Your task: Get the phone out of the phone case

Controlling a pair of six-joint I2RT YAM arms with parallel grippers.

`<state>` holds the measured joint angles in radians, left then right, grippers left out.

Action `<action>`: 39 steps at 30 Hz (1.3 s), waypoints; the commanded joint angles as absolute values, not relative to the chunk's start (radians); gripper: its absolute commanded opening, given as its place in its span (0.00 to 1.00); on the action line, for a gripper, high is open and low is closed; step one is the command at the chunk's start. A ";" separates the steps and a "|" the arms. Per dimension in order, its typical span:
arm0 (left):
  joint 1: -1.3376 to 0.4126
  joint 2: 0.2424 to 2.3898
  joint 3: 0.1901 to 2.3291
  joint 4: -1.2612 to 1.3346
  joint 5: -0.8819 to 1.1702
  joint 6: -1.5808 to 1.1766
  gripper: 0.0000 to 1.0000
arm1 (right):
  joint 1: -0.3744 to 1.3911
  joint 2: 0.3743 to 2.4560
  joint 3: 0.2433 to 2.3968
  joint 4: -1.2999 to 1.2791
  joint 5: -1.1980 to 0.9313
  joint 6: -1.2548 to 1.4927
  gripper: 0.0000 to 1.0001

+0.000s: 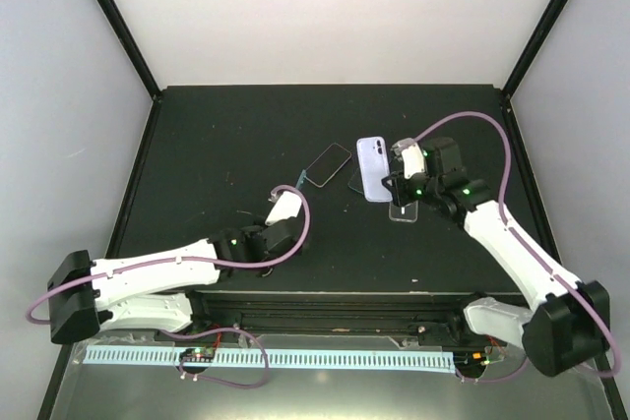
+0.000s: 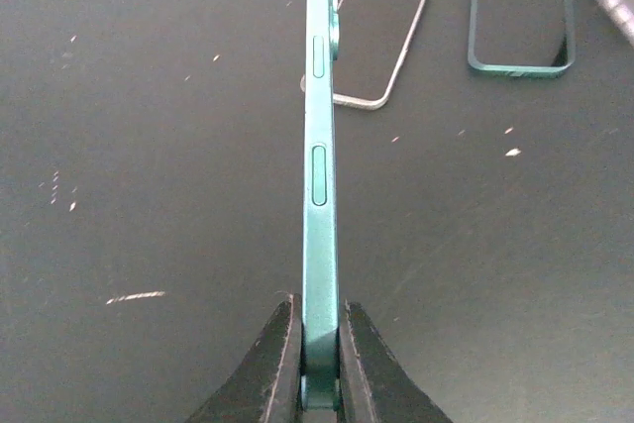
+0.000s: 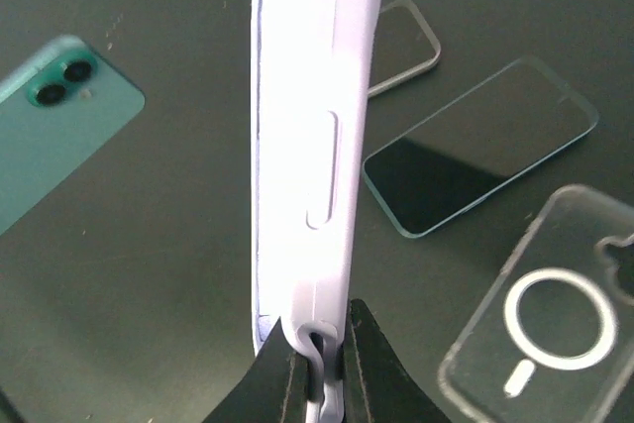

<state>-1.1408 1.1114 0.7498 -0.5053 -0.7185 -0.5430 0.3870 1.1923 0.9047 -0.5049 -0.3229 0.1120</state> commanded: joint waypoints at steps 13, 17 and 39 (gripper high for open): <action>-1.030 1.477 0.873 -0.739 -0.860 -0.633 0.02 | 0.210 0.882 0.701 -0.318 -0.366 -0.017 0.01; -0.994 1.565 0.886 -0.687 -0.837 -0.596 0.02 | 0.196 0.920 0.708 -0.322 -0.372 -0.012 0.01; -0.860 1.810 0.985 -0.553 -0.710 -0.466 0.46 | 0.177 0.925 0.726 -0.330 -0.392 -0.012 0.01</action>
